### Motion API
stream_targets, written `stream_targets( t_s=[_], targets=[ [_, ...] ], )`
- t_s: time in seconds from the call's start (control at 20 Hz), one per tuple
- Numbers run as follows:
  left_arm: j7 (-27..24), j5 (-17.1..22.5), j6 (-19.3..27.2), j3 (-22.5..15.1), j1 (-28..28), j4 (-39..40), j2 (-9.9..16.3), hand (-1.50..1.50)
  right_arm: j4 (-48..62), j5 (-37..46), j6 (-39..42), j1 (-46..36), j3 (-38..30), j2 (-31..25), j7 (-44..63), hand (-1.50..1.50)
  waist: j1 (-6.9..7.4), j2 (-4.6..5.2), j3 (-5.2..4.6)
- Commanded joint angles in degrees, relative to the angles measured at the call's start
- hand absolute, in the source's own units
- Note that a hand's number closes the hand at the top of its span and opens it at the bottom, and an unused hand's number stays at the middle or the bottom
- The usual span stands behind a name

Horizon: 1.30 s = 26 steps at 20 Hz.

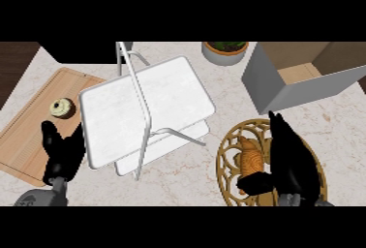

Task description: Pick the croissant from the placemat and place it in the tiered shelf

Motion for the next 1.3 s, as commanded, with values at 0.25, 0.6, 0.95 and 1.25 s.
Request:
stream_targets(
  t_s=[0.25,0.6,0.95,1.25],
  targets=[
    [0.70,0.46,-1.58,1.98,-0.25,0.30,0.97,0.00,7.02,9.04,5.82,-2.91,0.02,9.55,11.53,-1.50,-0.33,0.08,0.03],
    [-1.19,-1.64,-1.14,0.98,2.77,-1.02,-0.41,0.00,13.05,14.13,3.27,2.35,-2.88,12.29,4.02,-1.50,-0.31,0.06,0.10],
    [3.25,-0.21,-2.38,3.41,1.43,-2.94,1.19,0.00,15.04,22.03,2.89,4.58,-4.14,15.35,2.52,-1.50,-0.42,0.00,0.10],
    [1.90,-2.88,-2.63,3.99,-1.03,0.56,-1.63,0.00,20.37,23.85,-1.76,4.12,-8.24,16.35,-5.16,-1.50,-0.56,0.06,0.11]
  ],
)
